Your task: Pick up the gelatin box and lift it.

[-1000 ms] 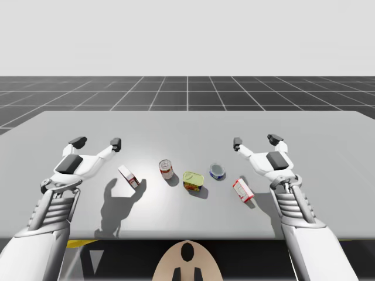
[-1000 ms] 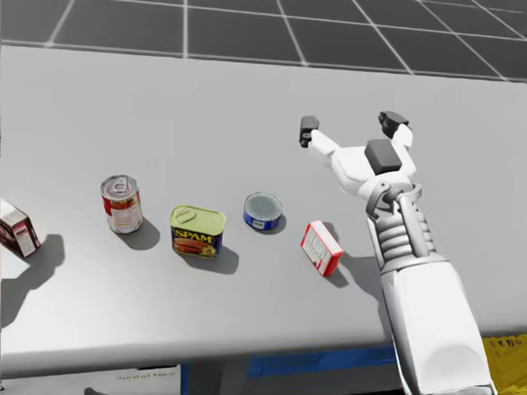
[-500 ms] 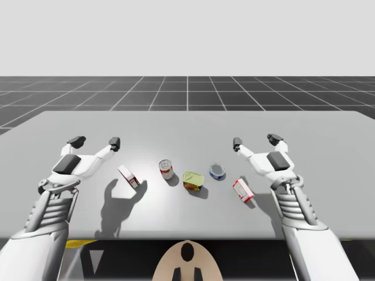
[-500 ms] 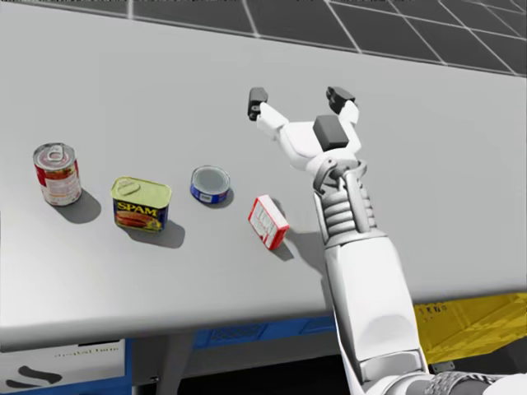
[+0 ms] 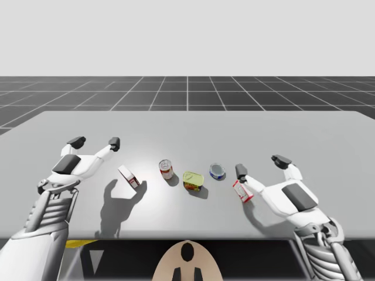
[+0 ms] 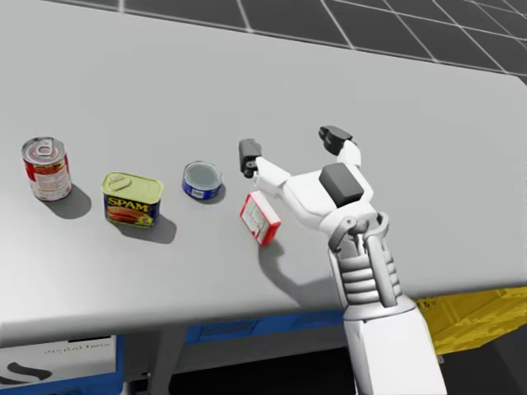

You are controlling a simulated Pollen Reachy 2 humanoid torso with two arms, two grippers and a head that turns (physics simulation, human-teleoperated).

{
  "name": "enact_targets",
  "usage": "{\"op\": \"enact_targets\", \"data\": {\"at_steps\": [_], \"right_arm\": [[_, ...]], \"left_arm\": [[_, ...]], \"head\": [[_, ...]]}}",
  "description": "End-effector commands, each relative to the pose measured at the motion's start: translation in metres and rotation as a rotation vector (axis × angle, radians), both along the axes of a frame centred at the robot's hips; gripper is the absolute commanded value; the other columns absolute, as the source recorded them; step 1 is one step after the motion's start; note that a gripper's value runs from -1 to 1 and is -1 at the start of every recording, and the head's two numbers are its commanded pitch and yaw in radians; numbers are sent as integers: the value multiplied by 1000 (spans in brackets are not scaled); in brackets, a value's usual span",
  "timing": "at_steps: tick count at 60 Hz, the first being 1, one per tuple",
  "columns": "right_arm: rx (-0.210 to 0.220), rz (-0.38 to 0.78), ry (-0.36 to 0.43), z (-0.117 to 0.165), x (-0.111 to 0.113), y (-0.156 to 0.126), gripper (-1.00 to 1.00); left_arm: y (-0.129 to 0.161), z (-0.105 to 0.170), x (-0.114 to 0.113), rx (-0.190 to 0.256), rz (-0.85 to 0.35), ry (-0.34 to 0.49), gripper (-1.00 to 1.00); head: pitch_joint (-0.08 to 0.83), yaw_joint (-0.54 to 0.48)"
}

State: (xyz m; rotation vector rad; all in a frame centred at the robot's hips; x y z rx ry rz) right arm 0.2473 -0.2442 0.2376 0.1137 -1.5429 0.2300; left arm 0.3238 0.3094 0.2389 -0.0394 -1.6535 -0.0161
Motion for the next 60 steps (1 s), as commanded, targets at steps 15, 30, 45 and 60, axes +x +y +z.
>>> {"op": "enact_targets", "data": {"at_steps": [15,30,45,60], "right_arm": [[-40,46,120,-43,-45,-4,-1000],[-2,78,216,-84,-31,-3,-1000],[64,98,271,-102,-6,-4,-1000],[89,109,274,-106,0,0,444]], "left_arm": [[0,-1,2,-1,1,8,-1000],[-1,-3,3,5,3,11,-1000],[-1,-3,3,6,5,10,-1000],[0,-3,4,4,6,10,-1000]], "head": [[715,-378],[715,-374],[711,-371],[704,-368]]}}
